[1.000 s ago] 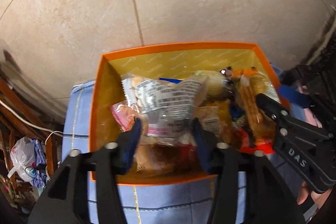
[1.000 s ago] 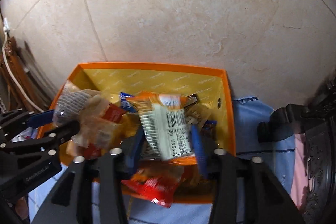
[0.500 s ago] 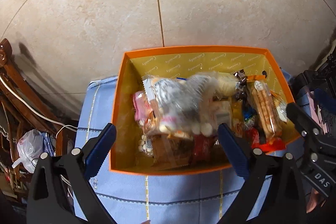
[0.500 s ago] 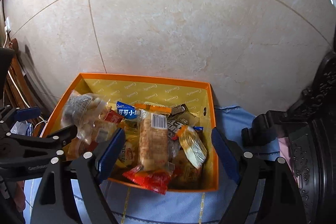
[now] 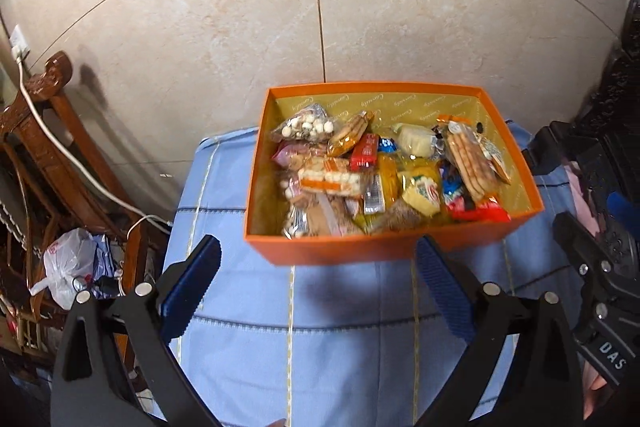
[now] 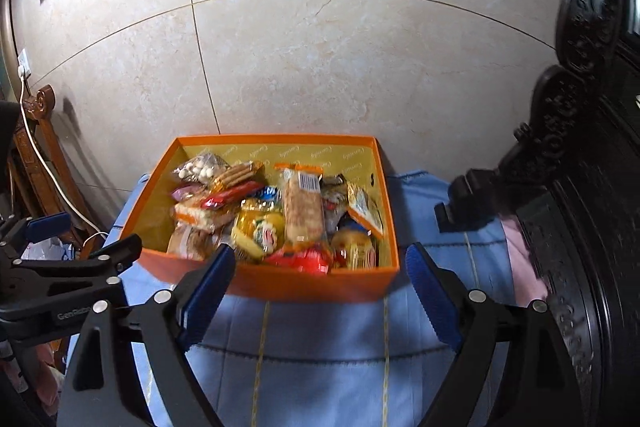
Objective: Organize snacks
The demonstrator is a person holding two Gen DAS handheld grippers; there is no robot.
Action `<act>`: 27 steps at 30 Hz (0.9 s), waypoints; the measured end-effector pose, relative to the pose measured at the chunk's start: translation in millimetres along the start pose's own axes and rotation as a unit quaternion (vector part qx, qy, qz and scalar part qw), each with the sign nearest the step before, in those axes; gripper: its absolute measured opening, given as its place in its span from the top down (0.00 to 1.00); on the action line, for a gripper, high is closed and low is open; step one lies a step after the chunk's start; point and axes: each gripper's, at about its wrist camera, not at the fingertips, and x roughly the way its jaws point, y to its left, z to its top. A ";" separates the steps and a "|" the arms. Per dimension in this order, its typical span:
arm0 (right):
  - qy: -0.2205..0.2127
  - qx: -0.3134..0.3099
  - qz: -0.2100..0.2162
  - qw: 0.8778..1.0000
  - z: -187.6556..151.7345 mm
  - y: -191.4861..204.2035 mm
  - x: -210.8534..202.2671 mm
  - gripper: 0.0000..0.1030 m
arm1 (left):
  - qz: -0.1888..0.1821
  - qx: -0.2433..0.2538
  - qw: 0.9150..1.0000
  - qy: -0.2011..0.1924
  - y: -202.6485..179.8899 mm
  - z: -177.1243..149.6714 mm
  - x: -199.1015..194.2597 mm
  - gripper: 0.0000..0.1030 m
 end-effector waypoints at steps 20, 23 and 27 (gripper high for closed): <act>-0.007 -0.002 0.001 1.000 -29.1 7.5 -53.4 0.15 | 0.010 -0.005 1.000 -0.017 3.6 -44.2 -61.5 0.04; -0.007 -0.003 0.000 1.000 -28.9 7.1 -54.0 0.15 | 0.013 -0.006 1.000 -0.020 3.9 -44.1 -64.1 0.04; -0.007 -0.004 0.002 1.000 -28.3 7.7 -54.2 0.15 | 0.015 -0.010 1.000 -0.020 4.8 -43.4 -64.7 0.04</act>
